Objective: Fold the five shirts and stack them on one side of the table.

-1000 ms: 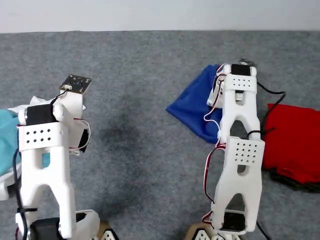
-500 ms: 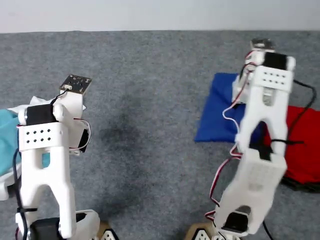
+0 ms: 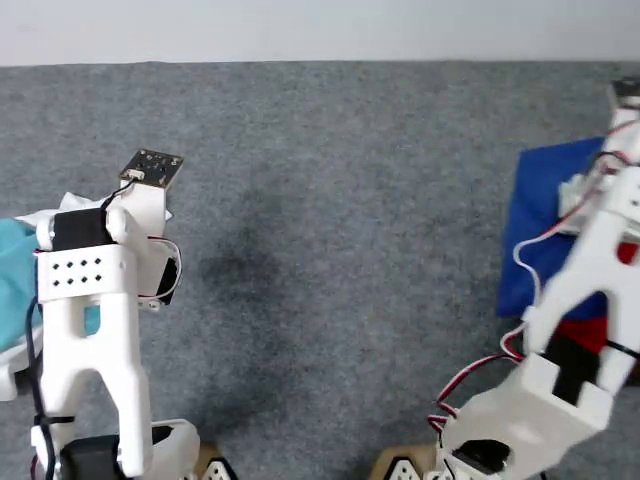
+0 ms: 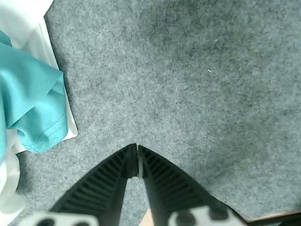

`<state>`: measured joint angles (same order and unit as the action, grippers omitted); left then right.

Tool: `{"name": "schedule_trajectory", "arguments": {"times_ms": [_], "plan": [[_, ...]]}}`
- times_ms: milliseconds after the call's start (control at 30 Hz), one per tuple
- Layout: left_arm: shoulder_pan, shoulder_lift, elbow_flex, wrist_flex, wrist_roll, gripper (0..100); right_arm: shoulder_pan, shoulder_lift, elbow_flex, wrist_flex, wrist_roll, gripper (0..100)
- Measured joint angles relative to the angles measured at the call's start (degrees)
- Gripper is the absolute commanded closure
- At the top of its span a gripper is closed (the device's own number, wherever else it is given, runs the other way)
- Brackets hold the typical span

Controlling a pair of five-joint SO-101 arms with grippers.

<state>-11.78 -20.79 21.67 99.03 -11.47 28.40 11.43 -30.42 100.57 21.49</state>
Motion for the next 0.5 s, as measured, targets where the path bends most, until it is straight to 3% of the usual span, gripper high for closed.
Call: {"name": "schedule_trajectory", "arguments": {"times_ms": [400, 500], "plan": [[0.00, 0.00, 0.00, 0.00, 0.00, 99, 13.19, 7.38, 0.00, -5.80, 11.87, 98.8], [0.00, 0.00, 0.00, 0.00, 0.00, 99, 14.59, 10.46, 0.09, -8.44, 16.35, 92.8]]}}
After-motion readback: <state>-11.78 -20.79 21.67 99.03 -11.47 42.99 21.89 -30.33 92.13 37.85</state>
